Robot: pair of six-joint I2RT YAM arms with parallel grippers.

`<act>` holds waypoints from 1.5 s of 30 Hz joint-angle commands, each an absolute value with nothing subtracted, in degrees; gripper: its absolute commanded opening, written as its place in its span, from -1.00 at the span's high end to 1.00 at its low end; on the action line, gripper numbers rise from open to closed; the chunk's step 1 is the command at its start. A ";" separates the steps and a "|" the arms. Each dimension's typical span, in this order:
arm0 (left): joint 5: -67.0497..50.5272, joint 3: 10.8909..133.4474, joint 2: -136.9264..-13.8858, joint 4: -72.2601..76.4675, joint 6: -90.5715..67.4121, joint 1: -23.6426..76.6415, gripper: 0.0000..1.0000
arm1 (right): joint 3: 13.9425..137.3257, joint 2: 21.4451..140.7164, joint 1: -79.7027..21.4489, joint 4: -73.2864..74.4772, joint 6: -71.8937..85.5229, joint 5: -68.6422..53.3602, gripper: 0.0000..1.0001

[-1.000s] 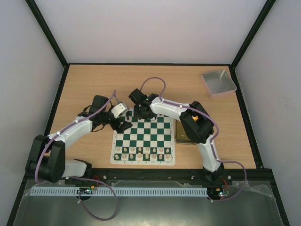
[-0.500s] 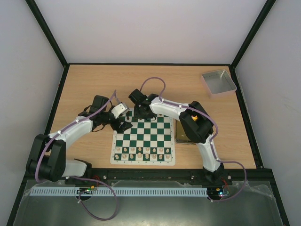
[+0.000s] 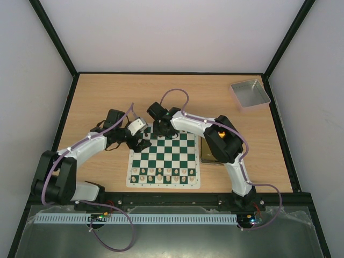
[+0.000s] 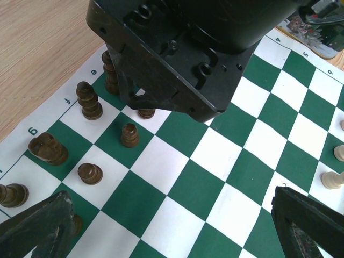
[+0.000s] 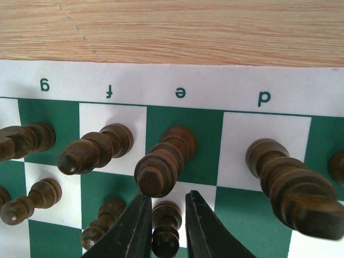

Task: Set up the chess pieces on the board
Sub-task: Place the chess piece on the chessboard.

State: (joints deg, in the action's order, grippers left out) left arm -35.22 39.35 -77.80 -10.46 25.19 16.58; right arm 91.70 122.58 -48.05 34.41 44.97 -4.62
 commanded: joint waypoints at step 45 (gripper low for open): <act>-48.82 50.29 -83.76 -31.26 36.05 18.73 -0.35 | 68.60 91.78 -48.34 26.55 45.72 -14.36 0.52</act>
